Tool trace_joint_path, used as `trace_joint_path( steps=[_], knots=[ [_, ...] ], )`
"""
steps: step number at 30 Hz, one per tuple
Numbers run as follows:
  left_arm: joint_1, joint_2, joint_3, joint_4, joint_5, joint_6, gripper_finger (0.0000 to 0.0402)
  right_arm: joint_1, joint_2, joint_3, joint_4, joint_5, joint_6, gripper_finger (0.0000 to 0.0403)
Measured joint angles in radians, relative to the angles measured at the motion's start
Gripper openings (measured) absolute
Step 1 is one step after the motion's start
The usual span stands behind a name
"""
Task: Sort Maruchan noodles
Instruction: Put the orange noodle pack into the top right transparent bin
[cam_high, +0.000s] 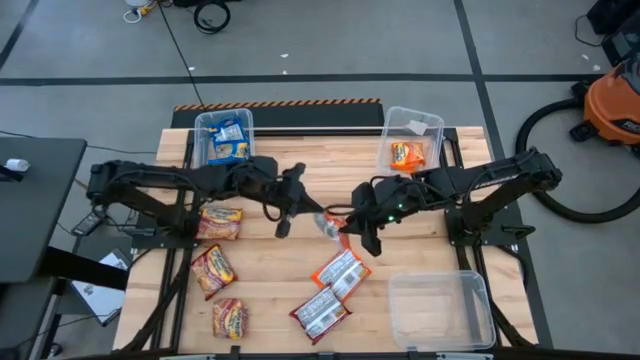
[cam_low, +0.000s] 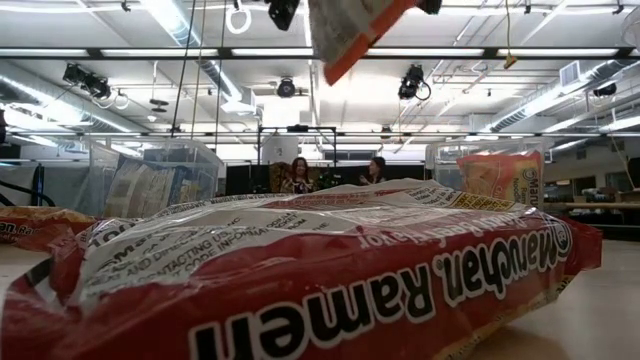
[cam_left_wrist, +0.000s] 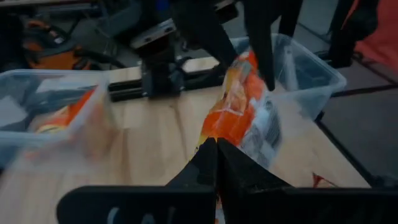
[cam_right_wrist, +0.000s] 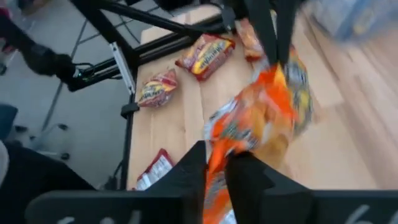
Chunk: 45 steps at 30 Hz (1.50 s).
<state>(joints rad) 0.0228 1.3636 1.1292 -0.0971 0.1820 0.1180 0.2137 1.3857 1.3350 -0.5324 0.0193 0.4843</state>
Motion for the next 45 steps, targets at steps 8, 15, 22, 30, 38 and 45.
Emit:
trace_joint_path(
  steps=[8, 15, 22, 30, 38, 45],
  knots=[
    [0.064, -0.05, 0.06, -0.107, -0.021, 0.006, 0.0002, -0.002, -0.001, 0.187, -0.307, 0.117, 0.011, 0.0111],
    [0.106, -0.052, 0.062, -0.111, -0.049, -0.032, 0.0002, -0.01, 0.001, 0.217, -0.199, 0.448, -0.21, 0.0114],
    [0.125, -0.052, 0.062, -0.099, -0.085, -0.054, 0.0002, -0.062, 0.003, 0.131, -0.005, 0.44, -0.255, 0.0145],
    [0.134, -0.051, 0.062, -0.095, -0.119, -0.055, 0.0002, -0.12, 0.003, 0.066, 0.047, 0.303, -0.213, 0.0178],
    [0.138, -0.051, 0.062, -0.059, -0.123, -0.054, 0.0002, -0.172, 0.003, 0.066, 0.046, 0.265, -0.197, 0.0146],
    [0.138, -0.051, 0.062, -0.026, -0.122, -0.054, 0.0002, -0.198, 0.003, 0.066, 0.045, 0.21, -0.219, 0.0122]
  ],
)
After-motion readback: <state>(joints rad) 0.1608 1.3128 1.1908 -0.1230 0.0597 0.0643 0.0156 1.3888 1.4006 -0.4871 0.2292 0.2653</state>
